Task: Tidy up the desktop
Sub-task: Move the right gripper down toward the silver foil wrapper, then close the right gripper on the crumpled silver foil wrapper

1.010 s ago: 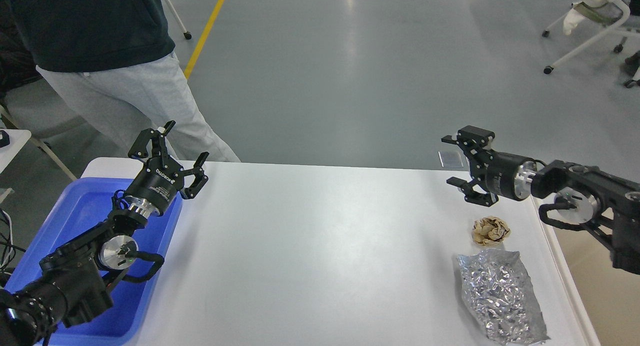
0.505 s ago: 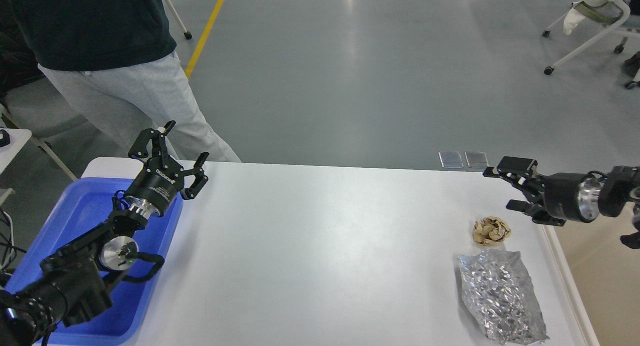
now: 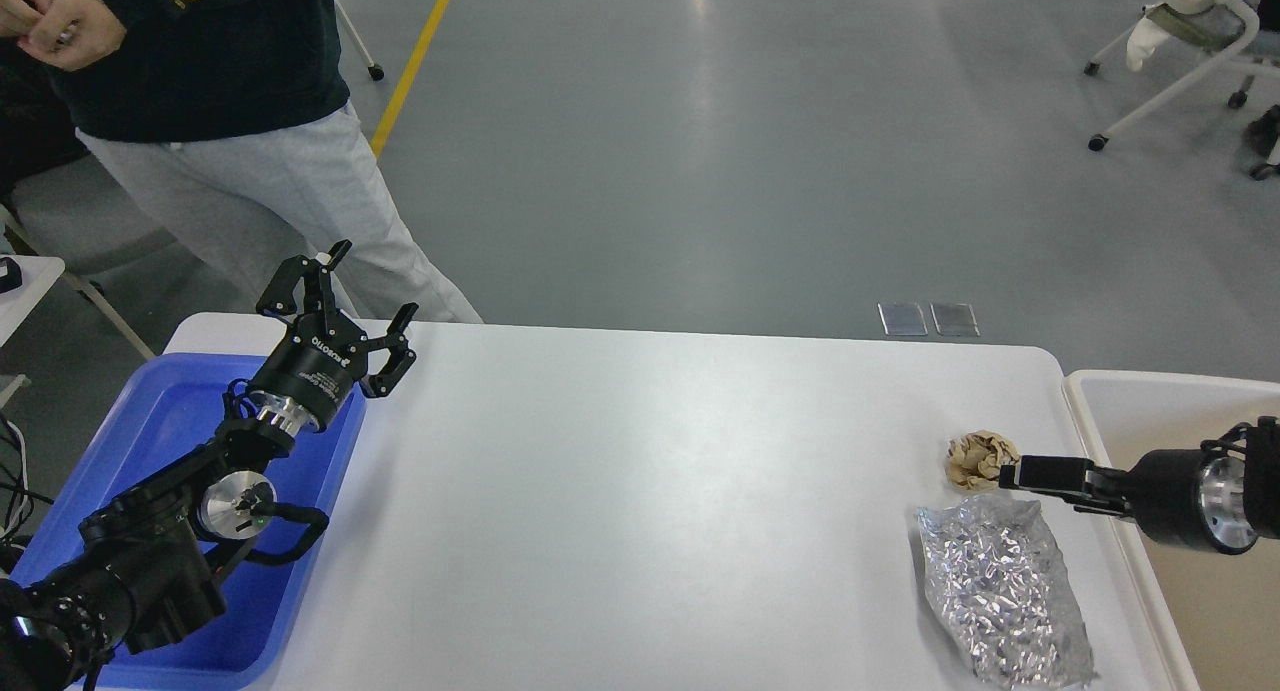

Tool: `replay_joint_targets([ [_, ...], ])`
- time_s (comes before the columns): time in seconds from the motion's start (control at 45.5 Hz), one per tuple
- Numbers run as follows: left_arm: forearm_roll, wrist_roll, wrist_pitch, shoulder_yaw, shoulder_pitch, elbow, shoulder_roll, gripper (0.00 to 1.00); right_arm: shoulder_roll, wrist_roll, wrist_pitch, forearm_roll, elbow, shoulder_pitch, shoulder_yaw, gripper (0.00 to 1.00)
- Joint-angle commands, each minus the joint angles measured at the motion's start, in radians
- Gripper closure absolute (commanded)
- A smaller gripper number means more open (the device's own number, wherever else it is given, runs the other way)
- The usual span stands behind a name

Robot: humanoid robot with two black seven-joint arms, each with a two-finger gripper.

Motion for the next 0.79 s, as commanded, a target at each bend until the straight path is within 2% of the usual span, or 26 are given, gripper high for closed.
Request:
replay_joint_targets([
  [0.0, 0.001, -0.001, 0.000, 0.000, 0.000, 0.000, 0.000, 0.00, 0.033, 0.017, -0.126, -0.142, 0.004, -0.043, -0.124, 0.00],
  [0.395, 0.001, -0.001, 0.000, 0.000, 0.000, 0.000, 0.000, 0.00, 0.119, 0.020, -0.231, -0.142, -0.088, -0.117, -0.137, 0.01],
  [0.768, 0.001, -0.001, 0.000, 0.000, 0.000, 0.000, 0.000, 0.00, 0.238, 0.020, -0.264, -0.128, -0.208, -0.176, -0.132, 0.02],
])
